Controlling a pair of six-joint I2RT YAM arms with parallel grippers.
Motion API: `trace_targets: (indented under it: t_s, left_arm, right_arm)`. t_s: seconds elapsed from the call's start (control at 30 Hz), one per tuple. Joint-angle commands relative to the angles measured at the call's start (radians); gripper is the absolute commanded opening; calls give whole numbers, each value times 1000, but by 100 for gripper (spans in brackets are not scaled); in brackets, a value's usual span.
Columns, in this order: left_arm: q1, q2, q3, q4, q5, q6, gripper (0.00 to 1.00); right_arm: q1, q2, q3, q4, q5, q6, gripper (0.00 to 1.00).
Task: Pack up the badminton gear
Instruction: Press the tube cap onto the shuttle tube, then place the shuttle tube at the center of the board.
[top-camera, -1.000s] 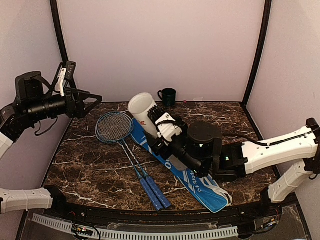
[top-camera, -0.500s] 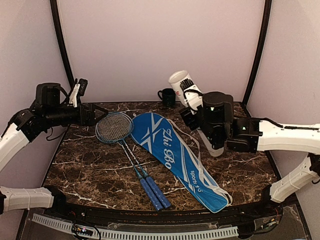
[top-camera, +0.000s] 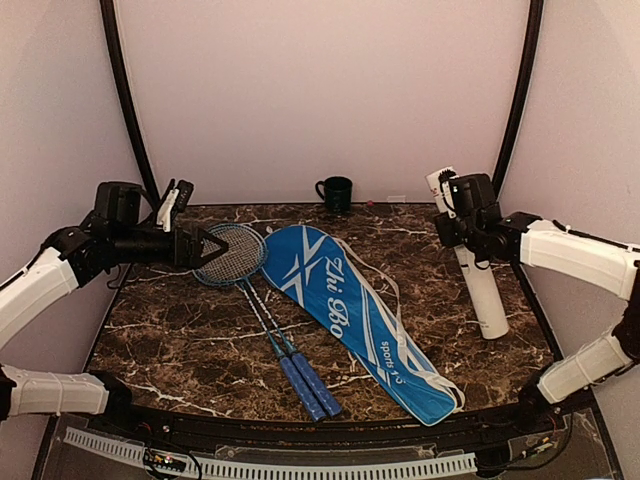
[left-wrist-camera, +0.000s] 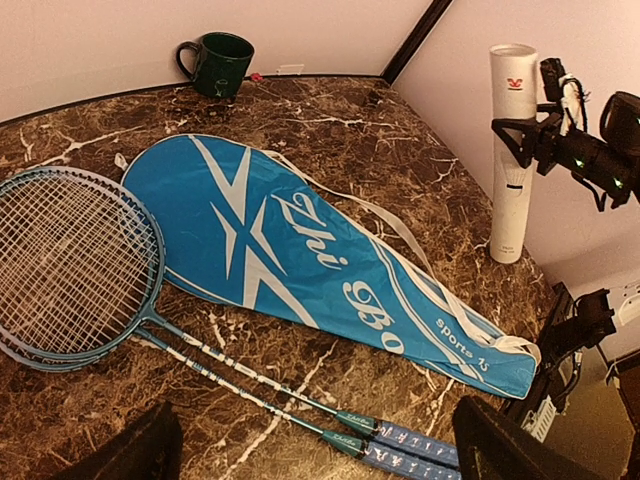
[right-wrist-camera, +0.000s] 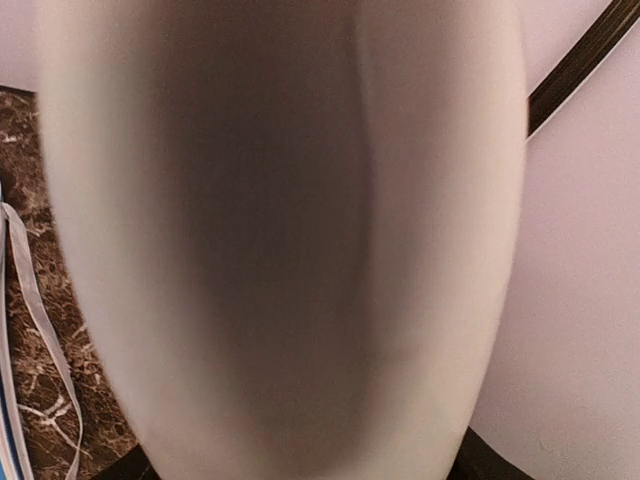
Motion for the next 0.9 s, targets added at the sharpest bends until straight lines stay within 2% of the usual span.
trace_targets:
  t_s: [0.0,0.13,0.43,0.67,0.87]
  left_arm:
    - [9,-1,-33,45,37,30,97]
    - [10,-1,-56,55,38,45,97]
    - [14,14,-91,77,23,51,97]
    - [18,-15,-157,142,-68,56,97]
    - [18,-14,-173,131,-105,50,97]
  right_arm:
    - [-99,76,-3,3,-135,30,69]
    - [-161,186,39,31,-202,26,70]
    - [-212,493,209,38,-252,34,70]
    - [-235,567,245,51,-302,63,70]
    - [-263,618,236,71,-345,117,73]
